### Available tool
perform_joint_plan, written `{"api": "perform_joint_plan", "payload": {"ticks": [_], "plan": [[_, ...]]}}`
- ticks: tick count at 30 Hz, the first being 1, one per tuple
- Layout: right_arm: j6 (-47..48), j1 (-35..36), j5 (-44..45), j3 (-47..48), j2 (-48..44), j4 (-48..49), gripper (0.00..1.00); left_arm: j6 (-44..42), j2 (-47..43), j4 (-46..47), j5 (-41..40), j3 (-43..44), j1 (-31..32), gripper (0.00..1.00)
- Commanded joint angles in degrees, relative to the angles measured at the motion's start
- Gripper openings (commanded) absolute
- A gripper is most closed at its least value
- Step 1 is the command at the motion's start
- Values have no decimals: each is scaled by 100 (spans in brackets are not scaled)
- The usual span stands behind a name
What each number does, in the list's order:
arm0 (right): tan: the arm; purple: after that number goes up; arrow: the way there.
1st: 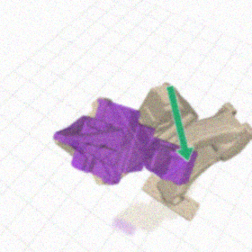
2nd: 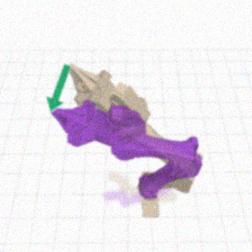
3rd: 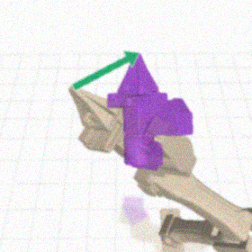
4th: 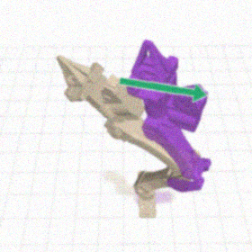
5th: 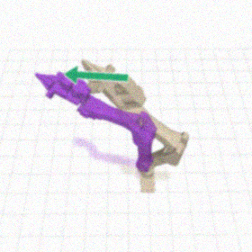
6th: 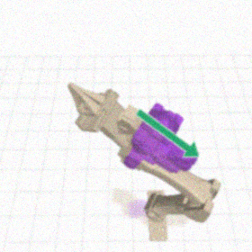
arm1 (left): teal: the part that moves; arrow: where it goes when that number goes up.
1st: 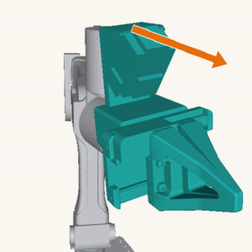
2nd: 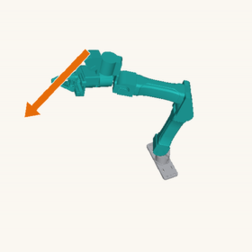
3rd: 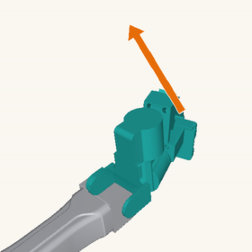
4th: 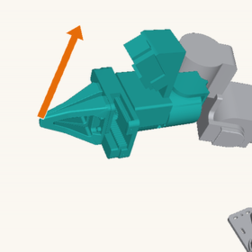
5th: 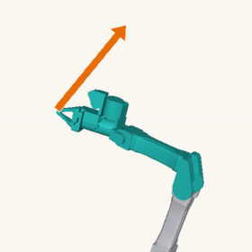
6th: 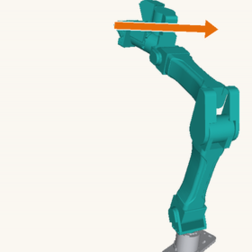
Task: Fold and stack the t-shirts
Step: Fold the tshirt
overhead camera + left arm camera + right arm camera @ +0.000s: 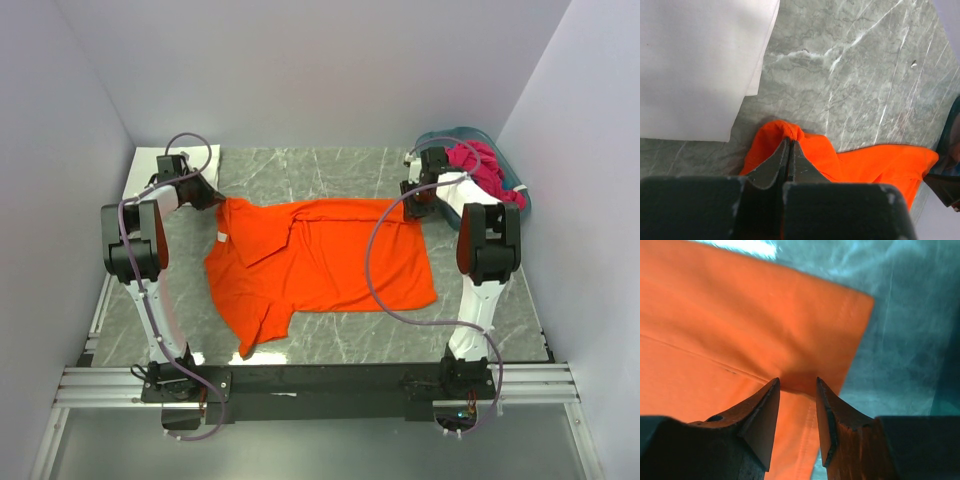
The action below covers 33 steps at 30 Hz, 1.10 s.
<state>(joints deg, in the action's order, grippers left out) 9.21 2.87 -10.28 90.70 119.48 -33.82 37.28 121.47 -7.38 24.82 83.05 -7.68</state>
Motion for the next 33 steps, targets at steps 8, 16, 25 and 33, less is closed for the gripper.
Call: {"api": "perform_joint_plan", "payload": {"ticks": [8,16,25,33], "plan": [[-121,-191,281,-254,-434,464,42,-54,-255,184,190,124,12,0],[-104,-252,325,-421,-496,579,42,-80,-238,166,216,133,12,0],[-174,-428,10,-201,-127,254,42,-36,-220,166,243,203,4,1],[-165,-481,-53,-201,-4,60,39,-28,-211,140,278,291,4,0]]}}
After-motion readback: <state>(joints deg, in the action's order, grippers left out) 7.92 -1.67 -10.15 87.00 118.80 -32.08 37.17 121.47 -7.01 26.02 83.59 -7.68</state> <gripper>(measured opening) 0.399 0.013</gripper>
